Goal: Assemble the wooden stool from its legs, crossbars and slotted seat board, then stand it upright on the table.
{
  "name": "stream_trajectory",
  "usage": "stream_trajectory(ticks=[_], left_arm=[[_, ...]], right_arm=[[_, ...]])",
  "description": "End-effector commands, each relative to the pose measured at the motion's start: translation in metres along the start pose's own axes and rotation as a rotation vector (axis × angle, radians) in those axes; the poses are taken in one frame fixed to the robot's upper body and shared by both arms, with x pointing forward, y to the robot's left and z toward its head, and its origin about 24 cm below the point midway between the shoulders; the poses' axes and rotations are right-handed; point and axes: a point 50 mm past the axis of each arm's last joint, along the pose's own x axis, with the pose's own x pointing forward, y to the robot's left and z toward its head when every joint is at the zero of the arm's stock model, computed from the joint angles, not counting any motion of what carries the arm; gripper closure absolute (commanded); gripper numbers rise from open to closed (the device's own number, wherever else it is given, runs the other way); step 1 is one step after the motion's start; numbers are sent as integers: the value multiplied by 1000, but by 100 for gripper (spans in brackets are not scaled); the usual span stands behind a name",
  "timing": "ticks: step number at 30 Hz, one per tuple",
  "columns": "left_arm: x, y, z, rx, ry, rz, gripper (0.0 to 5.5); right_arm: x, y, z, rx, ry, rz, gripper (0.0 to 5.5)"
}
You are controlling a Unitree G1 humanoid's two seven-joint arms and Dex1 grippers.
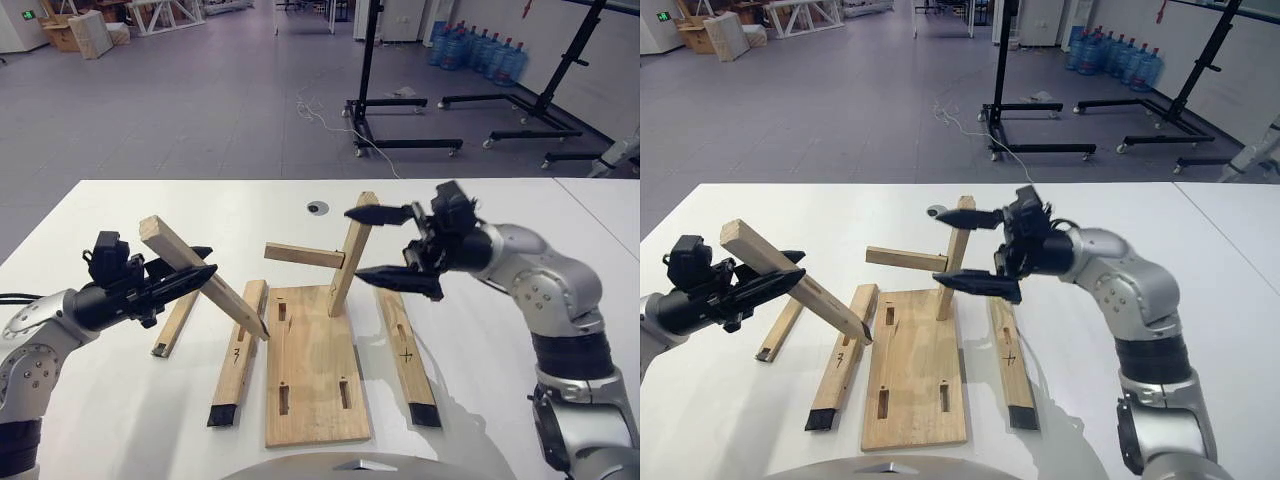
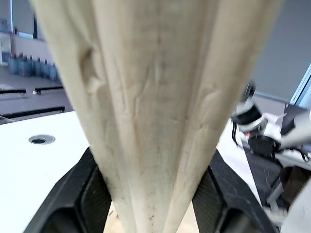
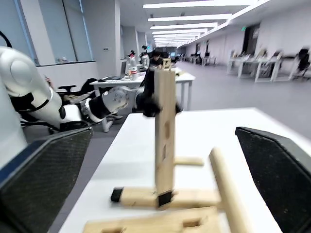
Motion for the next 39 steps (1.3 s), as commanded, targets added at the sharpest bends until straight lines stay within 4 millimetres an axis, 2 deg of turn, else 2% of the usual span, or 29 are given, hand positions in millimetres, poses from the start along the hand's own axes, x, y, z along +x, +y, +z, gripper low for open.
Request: stream_trajectory(ticks=[1,8,13,19,29,39], left_arm=[[6,13,6,56,59,-13,348],[17,29,17,93,58,-49,348],[24,38,20,80,26,-79,348],[32,45,19,82,46,-124,348],[40,71,18,75,63,-107,348],[53,61,10,32,38,-204,348]], right_arm=[[1,-23,20,-100,-59,-151,10],[9,-35,-17,-76,76,-138,10],[9,-39,-30,-43,105,-126,10],[11,-41,-33,-28,108,-122,10],[24,-40,-27,-25,101,-54,10],[27,-41,-26,-33,102,-55,10]])
